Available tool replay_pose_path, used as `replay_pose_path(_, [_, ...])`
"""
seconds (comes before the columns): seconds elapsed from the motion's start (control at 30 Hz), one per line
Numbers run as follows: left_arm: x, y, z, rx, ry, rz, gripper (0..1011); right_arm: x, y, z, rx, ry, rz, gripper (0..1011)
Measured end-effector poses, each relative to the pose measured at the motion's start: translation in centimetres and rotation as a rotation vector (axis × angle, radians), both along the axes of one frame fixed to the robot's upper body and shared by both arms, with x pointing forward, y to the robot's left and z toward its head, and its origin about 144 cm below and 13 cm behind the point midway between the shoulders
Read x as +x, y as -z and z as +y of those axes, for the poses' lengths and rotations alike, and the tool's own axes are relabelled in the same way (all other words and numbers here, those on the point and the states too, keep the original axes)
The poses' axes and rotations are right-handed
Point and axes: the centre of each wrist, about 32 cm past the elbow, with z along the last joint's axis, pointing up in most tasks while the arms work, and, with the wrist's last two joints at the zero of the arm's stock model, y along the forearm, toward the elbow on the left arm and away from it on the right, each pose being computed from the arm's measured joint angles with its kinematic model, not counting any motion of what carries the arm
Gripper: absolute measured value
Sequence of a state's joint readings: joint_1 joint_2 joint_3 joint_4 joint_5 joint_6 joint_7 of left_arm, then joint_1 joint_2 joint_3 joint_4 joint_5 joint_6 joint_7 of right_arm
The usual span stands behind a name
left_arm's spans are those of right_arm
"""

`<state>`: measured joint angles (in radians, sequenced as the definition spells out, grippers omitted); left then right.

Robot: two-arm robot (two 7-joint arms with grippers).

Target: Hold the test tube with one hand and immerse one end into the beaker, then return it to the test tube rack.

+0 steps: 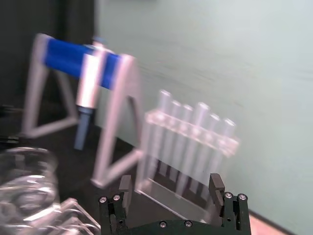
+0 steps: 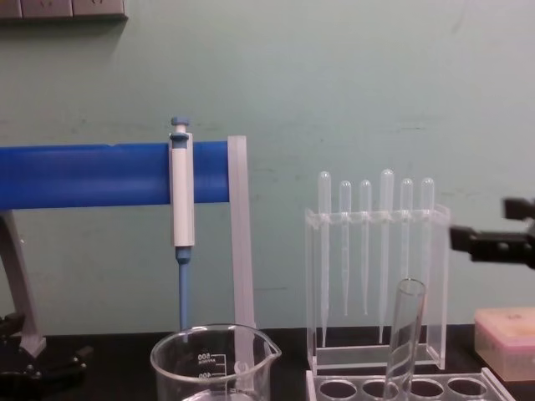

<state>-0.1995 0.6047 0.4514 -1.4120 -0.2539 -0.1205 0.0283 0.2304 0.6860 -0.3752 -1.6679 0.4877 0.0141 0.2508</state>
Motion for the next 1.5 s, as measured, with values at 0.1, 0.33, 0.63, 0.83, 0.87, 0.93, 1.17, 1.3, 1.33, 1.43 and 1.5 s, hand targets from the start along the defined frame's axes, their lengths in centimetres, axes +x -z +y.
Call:
replay_pose_path(0.1, [0.0, 0.0, 0.0, 0.0, 0.0, 0.0, 1000, -0.6, 0.8, 0.3, -0.003, 0.097, 0.017, 1003])
replay_pose_path(0.33, [0.0, 0.0, 0.0, 0.0, 0.0, 0.0, 1000, -1.4, 2.7, 1.4, 0.004, 0.297, 0.094, 1003])
replay_pose_path(0.63, [0.0, 0.0, 0.0, 0.0, 0.0, 0.0, 1000, -1.1, 4.5, 2.1, 0.002, 0.369, 0.172, 1003])
replay_pose_path(0.83, [0.0, 0.0, 0.0, 0.0, 0.0, 0.0, 1000, -0.8, 4.8, 2.0, 0.004, 0.327, 0.162, 1003])
replay_pose_path(0.87, [0.0, 0.0, 0.0, 0.0, 0.0, 0.0, 1000, -0.8, 4.8, 2.0, 0.004, 0.327, 0.162, 1003])
replay_pose_path(0.93, [0.0, 0.0, 0.0, 0.0, 0.0, 0.0, 1000, -0.8, 4.8, 2.0, 0.003, 0.329, 0.161, 1003])
replay_pose_path(1.17, [0.0, 0.0, 0.0, 0.0, 0.0, 0.0, 1000, -0.8, 4.7, 2.0, 0.003, 0.331, 0.162, 1003])
replay_pose_path(1.3, [0.0, 0.0, 0.0, 0.0, 0.0, 0.0, 1000, -0.8, 4.7, 2.0, 0.004, 0.334, 0.161, 1003])
replay_pose_path(1.33, [0.0, 0.0, 0.0, 0.0, 0.0, 0.0, 1000, -0.9, 4.7, 2.0, 0.004, 0.334, 0.161, 1003])
replay_pose_path(1.43, [0.0, 0.0, 0.0, 0.0, 0.0, 0.0, 1000, -0.9, 4.6, 2.0, 0.004, 0.335, 0.161, 1003])
replay_pose_path(1.5, [0.0, 0.0, 0.0, 0.0, 0.0, 0.0, 1000, -0.9, 4.6, 2.0, 0.004, 0.335, 0.161, 1003])
